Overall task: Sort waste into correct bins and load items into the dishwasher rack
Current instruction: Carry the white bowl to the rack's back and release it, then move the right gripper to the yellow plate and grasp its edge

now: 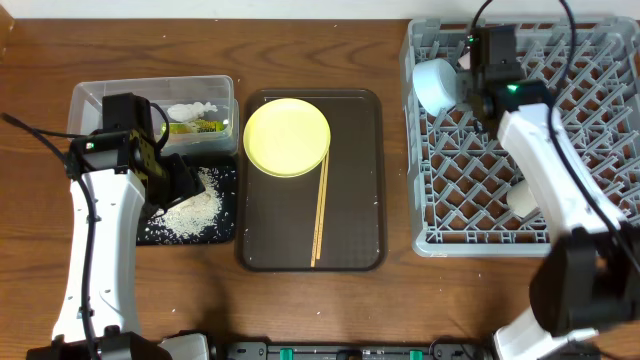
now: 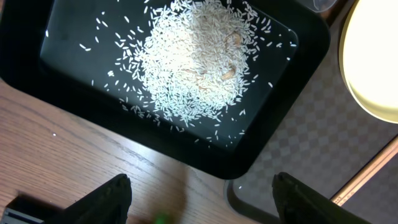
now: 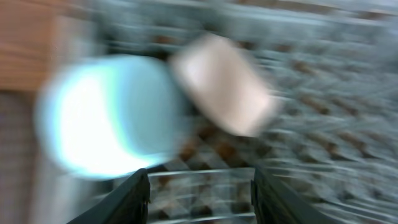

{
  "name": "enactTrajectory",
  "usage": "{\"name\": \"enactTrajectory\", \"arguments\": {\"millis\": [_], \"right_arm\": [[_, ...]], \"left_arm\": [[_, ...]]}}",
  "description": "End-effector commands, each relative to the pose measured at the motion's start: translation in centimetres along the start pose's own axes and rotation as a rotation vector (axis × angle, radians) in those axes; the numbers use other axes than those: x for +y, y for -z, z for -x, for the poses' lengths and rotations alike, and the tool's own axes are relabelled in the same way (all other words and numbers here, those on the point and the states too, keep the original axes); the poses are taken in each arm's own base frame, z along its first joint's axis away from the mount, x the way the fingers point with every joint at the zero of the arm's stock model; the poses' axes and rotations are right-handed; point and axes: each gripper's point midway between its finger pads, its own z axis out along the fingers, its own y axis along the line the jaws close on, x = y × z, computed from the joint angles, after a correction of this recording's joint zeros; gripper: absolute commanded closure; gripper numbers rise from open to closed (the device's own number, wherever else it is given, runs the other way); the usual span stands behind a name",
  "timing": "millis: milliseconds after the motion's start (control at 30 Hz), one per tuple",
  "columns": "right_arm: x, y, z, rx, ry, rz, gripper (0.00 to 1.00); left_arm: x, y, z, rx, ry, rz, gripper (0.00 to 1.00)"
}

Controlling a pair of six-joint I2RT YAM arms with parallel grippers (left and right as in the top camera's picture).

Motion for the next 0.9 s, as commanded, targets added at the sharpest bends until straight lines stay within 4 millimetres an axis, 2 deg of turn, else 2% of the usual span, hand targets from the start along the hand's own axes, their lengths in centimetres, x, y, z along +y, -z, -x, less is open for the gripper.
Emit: {"name": "enactTrajectory", "arguments": {"millis": [0, 67, 200, 400, 567, 733, 867], "right_arm": [[10.0, 3.8, -0.3, 0.024, -0.029, 0.47, 0.5], [13.0, 4.8, -1.0, 0.048, -0.02, 0.556, 0.49], [18.2, 5.0, -3.1, 0.09, 0.053, 0.603, 0.46], [23.2, 1.7, -6.4, 0.173, -0.039, 0.517, 0.52], [25.9, -2.5, -8.5, 0.161, -0.08, 0.427, 0.54], [28.9, -5.9, -11.1, 0.162, -0.062, 0.428, 0.58], [29.0, -7.5, -12.1, 0.163, -0.092, 0.384, 0.61]], "left_arm": [[0.4, 0.1, 0.0, -0.008, 0.002, 0.018, 0.23], [0.4, 0.1, 0.0, -0.008, 0.002, 0.017, 0.22], [0.4, 0.1, 0.0, -0.007, 0.002, 0.018, 0.22], [0.4, 0.1, 0.0, -0.007, 0.002, 0.018, 0.22], [0.4, 0.1, 0.0, -0.007, 0.002, 0.018, 0.22], [0.4, 0.1, 0.0, -0.007, 0.002, 0.018, 0.22], [0.4, 0.1, 0.0, -0.007, 0.002, 0.018, 0.22]]}}
